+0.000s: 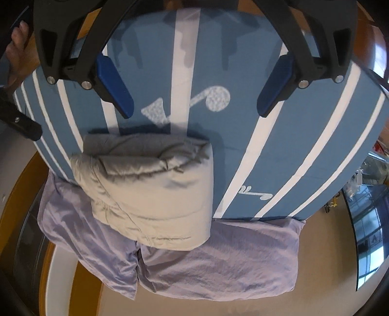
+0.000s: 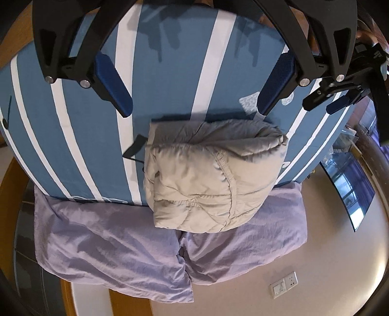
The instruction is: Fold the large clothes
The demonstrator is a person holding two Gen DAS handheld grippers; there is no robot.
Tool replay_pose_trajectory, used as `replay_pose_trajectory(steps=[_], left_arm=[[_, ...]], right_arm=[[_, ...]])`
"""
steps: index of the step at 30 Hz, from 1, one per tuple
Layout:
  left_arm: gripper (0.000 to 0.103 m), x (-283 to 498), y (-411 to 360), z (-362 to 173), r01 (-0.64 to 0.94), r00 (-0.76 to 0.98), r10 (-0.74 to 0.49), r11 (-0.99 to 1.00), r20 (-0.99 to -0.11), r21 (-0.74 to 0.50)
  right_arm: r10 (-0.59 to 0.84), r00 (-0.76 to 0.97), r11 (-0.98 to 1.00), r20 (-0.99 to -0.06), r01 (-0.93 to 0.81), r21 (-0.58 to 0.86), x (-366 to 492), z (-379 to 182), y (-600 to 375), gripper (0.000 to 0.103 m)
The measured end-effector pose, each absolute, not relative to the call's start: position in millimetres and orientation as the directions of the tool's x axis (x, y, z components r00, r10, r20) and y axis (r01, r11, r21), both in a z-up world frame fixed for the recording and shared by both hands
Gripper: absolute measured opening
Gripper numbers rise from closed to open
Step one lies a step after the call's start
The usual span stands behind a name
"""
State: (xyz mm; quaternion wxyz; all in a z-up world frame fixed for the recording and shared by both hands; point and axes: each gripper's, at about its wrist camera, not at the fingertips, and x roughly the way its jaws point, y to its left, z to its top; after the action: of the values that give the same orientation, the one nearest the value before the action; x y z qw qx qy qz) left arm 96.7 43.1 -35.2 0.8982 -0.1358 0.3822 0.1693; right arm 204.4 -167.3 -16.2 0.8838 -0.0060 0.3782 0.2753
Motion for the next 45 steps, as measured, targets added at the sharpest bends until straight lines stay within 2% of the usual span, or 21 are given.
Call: replay_pose_trajectory(steps=[11,45], left_arm=[[0.101,81,31,-22,-0.355,0.659,0.13,0.922,-0.741,-0.154],[0.101,87,24,-24,-0.326,0.663,0.06,0.92,-0.746,-0.216]], right_arm=[[0.462,0.515,0.844,-0.722,-0.504,0.181,188,-29,-165,0.102],[0.485,0.492,0.832,-0.723,-0.514,0.208,186,-28,-166,0.102]])
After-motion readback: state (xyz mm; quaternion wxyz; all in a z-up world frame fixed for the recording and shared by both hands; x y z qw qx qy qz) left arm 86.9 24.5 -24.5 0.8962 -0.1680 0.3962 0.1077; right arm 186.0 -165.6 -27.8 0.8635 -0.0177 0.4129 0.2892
